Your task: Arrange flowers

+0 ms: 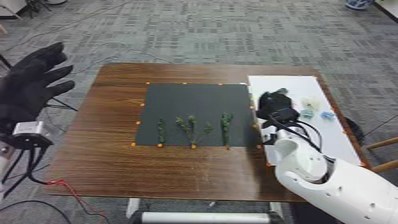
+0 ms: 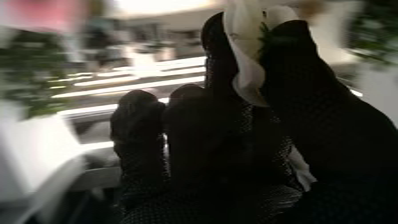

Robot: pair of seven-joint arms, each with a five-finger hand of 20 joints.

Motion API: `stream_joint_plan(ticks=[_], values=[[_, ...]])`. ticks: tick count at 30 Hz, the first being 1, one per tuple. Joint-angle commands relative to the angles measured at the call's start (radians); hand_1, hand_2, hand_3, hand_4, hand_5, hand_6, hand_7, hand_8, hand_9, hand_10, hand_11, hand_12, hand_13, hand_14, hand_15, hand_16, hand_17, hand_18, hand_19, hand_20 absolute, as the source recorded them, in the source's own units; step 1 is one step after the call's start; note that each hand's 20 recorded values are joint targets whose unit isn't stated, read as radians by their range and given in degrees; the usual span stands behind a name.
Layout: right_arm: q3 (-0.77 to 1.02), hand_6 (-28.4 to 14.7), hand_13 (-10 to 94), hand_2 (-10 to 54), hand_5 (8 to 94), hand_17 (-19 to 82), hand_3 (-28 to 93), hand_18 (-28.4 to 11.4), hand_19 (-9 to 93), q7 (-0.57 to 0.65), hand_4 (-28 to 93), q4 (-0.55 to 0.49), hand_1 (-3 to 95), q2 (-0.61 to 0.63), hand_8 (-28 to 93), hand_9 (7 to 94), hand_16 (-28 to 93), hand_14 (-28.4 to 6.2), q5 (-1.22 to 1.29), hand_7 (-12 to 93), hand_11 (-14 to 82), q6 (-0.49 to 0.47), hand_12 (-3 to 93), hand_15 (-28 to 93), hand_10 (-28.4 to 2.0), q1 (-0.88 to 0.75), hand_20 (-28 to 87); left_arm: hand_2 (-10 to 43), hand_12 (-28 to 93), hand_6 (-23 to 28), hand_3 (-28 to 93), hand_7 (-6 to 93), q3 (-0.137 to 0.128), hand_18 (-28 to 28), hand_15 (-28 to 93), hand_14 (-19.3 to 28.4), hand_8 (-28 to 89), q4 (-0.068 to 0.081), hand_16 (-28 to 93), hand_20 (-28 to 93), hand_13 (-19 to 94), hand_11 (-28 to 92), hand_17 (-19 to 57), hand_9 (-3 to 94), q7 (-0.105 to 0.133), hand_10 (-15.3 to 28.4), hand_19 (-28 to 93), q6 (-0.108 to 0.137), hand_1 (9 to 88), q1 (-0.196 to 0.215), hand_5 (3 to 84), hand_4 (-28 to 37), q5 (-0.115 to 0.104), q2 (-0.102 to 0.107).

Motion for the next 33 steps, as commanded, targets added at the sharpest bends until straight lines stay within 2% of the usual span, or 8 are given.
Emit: stream_joint_plan(ticks=[1,7,10,13,21,24,27,33], values=[[-0.091,0.9,73,-9.5,76.9,43,75,-18.7,93,-0.257,-28,-0.028,55.3,-0.227,4,87.2,39,-4.7,0.100,39,20.0,-0.011,55.9,73,-4.3,0.240,51,-7.0,23,-0.8,66,19.6,0.093,20.2,39,10.4,-9,0.044,-3,9,5,15,-11.9,12.3,-0.032,6.8,37,-0.031,24.9,-0.146,17.4,-28.3,-0.019,0.087],[-0.307,1.6,74,-9.5,77.3,43,77,-18.9,93,-0.220,-28,0.036,54.0,-0.391,4,87.7,40,-5.3,0.021,39,19.2,-0.092,56.3,74,-4.1,0.364,51,-7.0,23,-2.2,65,19.1,0.170,19.8,36,8.8,-10,0.097,-3,9,6,13,-11.2,12.8,-0.052,5.3,37,-0.053,24.3,-0.273,16.6,-28.3,-0.021,0.157],[-0.435,1.6,73,-9.5,77.7,43,77,-19.3,93,-0.172,-28,0.089,54.1,-0.455,4,87.7,40,-5.7,0.013,38,18.7,-0.087,56.2,74,-4.2,0.443,52,-6.5,25,-2.4,64,15.9,0.234,19.3,32,7.7,-9,0.123,1,10,8,9,-10.2,13.2,-0.054,4.7,36,-0.074,24.1,-0.354,16.4,-28.3,-0.021,0.188],[-0.536,1.3,73,-9.5,77.9,43,76,-19.3,93,-0.144,-28,0.122,54.7,-0.513,4,87.5,40,-6.0,0.033,37,18.3,-0.070,55.9,75,-4.4,0.508,52,-5.8,27,-2.1,62,13.5,0.281,18.8,29,7.0,-7,0.132,3,11,8,7,-9.0,13.3,-0.059,4.8,35,-0.088,24.2,-0.414,16.4,-28.3,-0.022,0.211],[-0.640,0.9,72,-9.5,76.7,43,74,-19.2,93,-0.106,-28,0.232,56.6,-0.635,2,86.4,39,-6.5,0.056,38,18.9,-0.032,54.8,76,-4.8,0.576,52,-4.9,30,0.3,60,9.5,0.434,18.2,25,8.2,-4,0.169,6,13,7,3,-7.4,12.7,-0.052,6.9,34,-0.107,26.3,-0.579,17.9,-27.0,-0.021,0.226],[-0.652,0.8,72,-9.5,76.2,42,73,-19.1,93,-0.102,-28,0.271,56.7,-0.658,1,86.1,39,-6.4,0.045,39,19.0,-0.008,54.5,76,-4.7,0.584,52,-4.9,31,0.6,61,9.8,0.471,18.1,25,9.0,-4,0.176,6,13,6,3,-7.5,12.5,-0.050,7.7,34,-0.114,26.6,-0.616,18.0,-26.8,-0.015,0.222],[-0.664,0.8,71,-9.5,76.0,42,74,-19.1,93,-0.095,-28,0.300,56.8,-0.669,0,85.7,39,-6.7,0.047,39,19.0,0.011,54.1,76,-4.9,0.595,52,-4.8,32,1.2,60,8.0,0.492,17.4,22,9.2,-4,0.182,7,14,5,1,-6.1,12.3,-0.044,8.1,32,-0.116,27.3,-0.633,18.4,-26.0,-0.015,0.215],[-0.622,1.3,71,-9.5,75.3,42,72,-18.7,93,-0.129,-28,0.372,57.5,-0.694,-2,85.4,39,-6.2,0.002,41,19.3,0.028,53.4,77,-4.5,0.536,52,-5.4,33,0.8,61,10.1,0.497,17.8,23,9.2,-4,0.183,8,15,5,2,-6.8,12.7,-0.047,7.8,32,-0.106,26.8,-0.617,18.5,-26.5,-0.018,0.199]])
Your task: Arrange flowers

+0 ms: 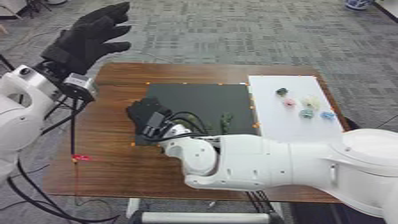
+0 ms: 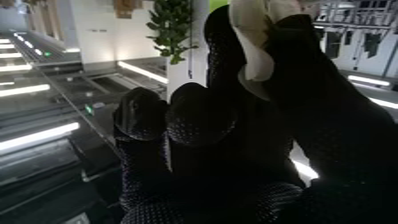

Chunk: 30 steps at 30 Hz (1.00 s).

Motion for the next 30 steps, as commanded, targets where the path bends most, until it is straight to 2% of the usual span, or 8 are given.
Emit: stream_joint_plan(ticks=[1,4,9,16,19,21,23,30], values=[[0.067,1.5,71,-9.5,75.0,42,72,-18.4,93,-0.028,-28,0.088,57.4,-0.037,-2,85.3,39,-5.9,-0.089,42,19.2,0.044,53.3,77,-4.3,-0.058,52,-5.5,32,0.5,62,12.0,-0.002,18.3,25,9.2,-5,0.004,7,15,5,3,-8.0,12.7,0.000,7.6,34,-0.009,26.4,0.009,18.3,-27.0,-0.006,-0.029],[0.051,2.3,70,-9.5,73.9,42,69,-17.8,93,-0.016,-28,0.122,58.6,-0.052,-5,85.4,39,-5.2,-0.093,45,19.0,0.053,53.4,77,-3.3,-0.066,52,-5.8,28,-0.4,64,17.9,0.013,20.0,32,9.6,-8,0.011,2,11,5,10,-11.3,12.6,-0.002,7.3,38,-0.017,25.6,-0.001,17.7,-28.1,-0.007,-0.037],[0.081,3.3,70,-9.5,73.2,41,69,-17.4,92,-0.027,-28,0.149,58.3,-0.056,-6,85.7,40,-4.8,-0.091,46,18.2,0.015,52.9,76,-2.6,-0.107,53,-6.0,26,-0.6,65,19.9,0.028,21.2,36,10.3,-9,0.019,0,9,5,13,-13.2,12.6,-0.010,7.3,40,-0.029,24.8,-0.013,17.5,-28.2,-0.007,-0.046],[0.073,3.7,70,-9.5,73.2,41,69,-17.3,92,-0.020,-28,0.137,58.2,-0.067,-7,86.2,40,-4.6,-0.097,47,17.7,0.014,52.6,76,-2.4,-0.115,53,-6.2,24,-0.7,66,21.4,0.030,21.5,39,10.8,-10,0.022,-2,8,4,15,-13.8,12.6,-0.016,7.3,41,-0.033,24.2,-0.016,17.5,-28.3,-0.011,-0.050],[0.074,3.9,70,-9.5,73.3,41,70,-17.5,92,-0.008,-28,0.139,57.3,-0.070,-7,86.4,40,-4.7,-0.100,47,17.5,0.018,52.3,76,-2.4,-0.123,53,-6.1,24,-0.8,66,21.4,0.047,21.4,38,10.6,-10,0.031,-3,8,5,15,-13.6,12.5,-0.019,7.3,41,-0.042,24.2,-0.036,17.5,-28.3,-0.012,-0.053],[0.079,4.1,70,-9.5,73.4,41,70,-17.4,92,-0.010,-28,0.136,57.0,-0.067,-8,86.7,40,-4.6,-0.102,47,17.3,0.010,51.8,76,-2.6,-0.128,53,-6.1,24,-0.8,66,21.5,0.045,21.4,38,10.6,-10,0.031,-3,7,5,15,-13.6,12.5,-0.023,7.3,41,-0.047,24.1,-0.036,17.4,-28.3,-0.004,-0.058],[0.095,4.8,70,-9.5,72.5,41,71,-17.6,92,-0.017,-28,0.131,55.1,-0.064,-7,87.1,40,-4.6,-0.105,45,13.6,-0.004,48.2,76,-2.3,-0.139,53,-6.2,24,-0.9,66,21.6,0.042,21.3,38,10.6,-10,0.029,-3,7,5,15,-13.6,12.4,-0.025,7.2,41,-0.047,24.2,-0.032,17.4,-28.3,-0.009,-0.057],[0.135,4.5,68,-9.5,66.3,40,51,-16.9,91,-0.005,-28,0.128,60.1,-0.057,-10,82.8,40,-4.4,-0.096,42,8.2,-0.027,38.8,76,-1.9,-0.159,54,-6.2,21,-1.4,67,26.0,0.054,23.3,47,11.9,-12,0.036,-7,5,4,21,-16.7,12.8,-0.026,7.3,45,-0.049,23.8,-0.044,17.0,-28.3,-0.010,-0.060]])
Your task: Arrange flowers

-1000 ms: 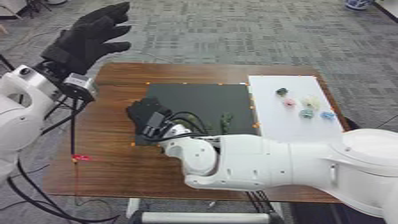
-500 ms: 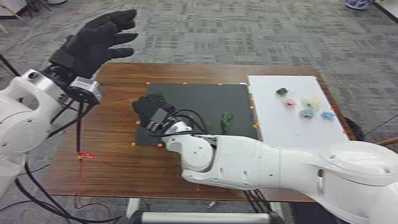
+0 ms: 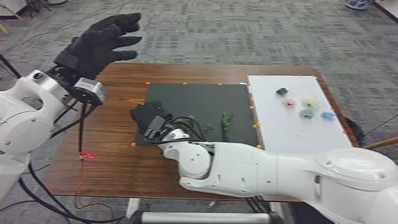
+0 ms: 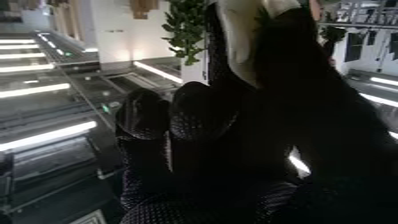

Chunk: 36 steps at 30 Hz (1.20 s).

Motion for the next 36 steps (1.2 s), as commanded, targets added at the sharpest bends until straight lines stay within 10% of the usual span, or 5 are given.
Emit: stream_joint_plan(ticks=[1,16,20,28,36], values=[[0.043,4.3,67,-9.5,64.8,40,57,-16.8,91,0.010,-28,-0.014,55.7,-0.001,-11,81.8,39,-4.4,-0.005,42,7.7,-0.033,37.1,76,-1.8,-0.020,54,-6.2,20,-1.5,67,26.3,0.001,23.4,47,12.0,-13,0.005,-8,4,4,21,-16.9,12.7,-0.010,7.3,45,-0.017,23.8,-0.013,16.9,-28.3,-0.010,-0.014],[0.096,3.8,62,-9.5,58.0,36,30,-15.7,87,-0.012,-28,-0.040,69.9,0.017,-11,73.7,39,-3.8,-0.007,38,9.5,-0.154,31.8,75,-2.4,-0.036,57,-5.9,15,-1.4,68,30.0,-0.008,25.8,58,15.0,-15,-0.002,-13,2,2,28,-18.7,13.1,-0.007,8.4,47,-0.007,23.4,-0.006,17.1,-28.3,-0.009,-0.015],[0.099,3.6,62,-9.5,57.8,36,42,-16.1,86,-0.005,-28,-0.070,63.4,0.033,-11,70.5,38,-4.0,-0.003,36,14.9,-0.182,27.0,75,-3.4,-0.029,58,-5.9,15,-1.3,68,30.4,-0.032,26.0,59,15.6,-15,-0.015,-14,2,2,29,-18.7,13.1,-0.004,8.8,46,0.003,23.3,0.022,17.2,-28.3,-0.008,-0.015],[0.438,0.5,62,-9.5,55.6,36,78,-17.4,88,-0.084,-28,-0.388,39.9,0.245,-19,64.6,36,-4.8,0.250,31,21.3,-0.352,17.8,76,-7.4,-0.149,57,-5.6,12,1.6,71,32.4,-0.243,23.8,58,19.3,-16,-0.093,-17,15,-4,32,-18.7,10.8,0.032,13.1,32,0.064,24.6,0.261,18.6,-28.3,0.002,-0.042],[0.665,-4.7,48,-9.5,37.0,28,80,-18.6,84,-0.005,-28,-0.506,35.6,0.616,-12,37.3,29,-10.2,0.163,25,20.9,-0.197,22.5,78,-14.5,-0.332,55,-5.2,21,1.5,66,15.8,-0.388,20.8,41,12.6,-7,-0.172,-6,9,3,15,-12.8,12.6,0.051,9.6,38,0.102,25.5,0.486,19.6,-28.3,0.032,-0.119]])
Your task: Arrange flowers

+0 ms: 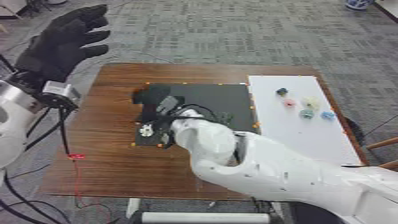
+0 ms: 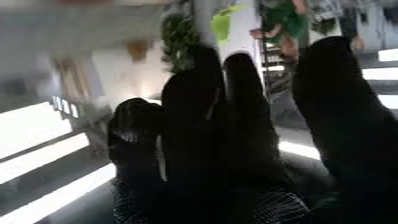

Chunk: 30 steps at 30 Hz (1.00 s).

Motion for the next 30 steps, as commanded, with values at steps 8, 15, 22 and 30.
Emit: stream_joint_plan(ticks=[8,15,22,30], values=[[0.485,-10.5,31,-9.5,19.7,19,80,-20.4,77,0.306,-28,0.037,29.8,0.549,-6,19.7,20,-14.8,-0.086,15,10.9,0.125,25.2,76,-19.0,-0.394,52,-5.9,23,0.3,66,17.1,-0.143,20.5,39,11.6,-8,-0.077,-4,9,5,14,-12.2,13.0,0.026,8.0,38,0.038,24.9,0.287,18.9,-28.3,0.037,-0.115],[0.621,-7.6,38,-9.5,34.3,21,82,-21.4,78,0.359,-28,0.006,28.7,0.588,-9,36.1,20,-14.4,-0.147,19,17.2,0.066,22.4,75,-15.9,-0.571,52,-6.0,23,0.3,66,17.6,-0.137,20.5,39,11.5,-8,-0.074,-3,9,5,14,-12.1,13.2,0.022,8.1,38,0.042,24.9,0.290,18.9,-28.3,0.032,-0.121],[0.633,-5.8,40,-9.5,40.6,21,81,-21.4,79,0.352,-28,0.007,31.1,0.616,-11,40.4,23,-14.0,-0.147,24,24.9,0.081,23.6,76,-13.7,-0.629,52,-5.9,23,0.2,66,17.8,-0.145,20.4,39,11.5,-8,-0.076,-3,9,5,14,-12.0,13.1,0.021,8.0,38,0.044,24.9,0.299,18.8,-28.3,0.034,-0.122],[0.587,-4.8,42,-9.5,43.2,22,81,-21.1,79,0.330,-28,0.052,32.2,0.608,-12,43.0,24,-13.2,-0.154,26,28.3,0.071,23.7,76,-12.8,-0.601,52,-6.4,23,0.1,66,18.0,-0.145,20.3,39,11.4,-9,-0.074,-3,9,5,15,-11.9,13.0,0.019,7.9,38,0.042,25.6,0.300,18.6,-28.3,0.034,-0.123]])
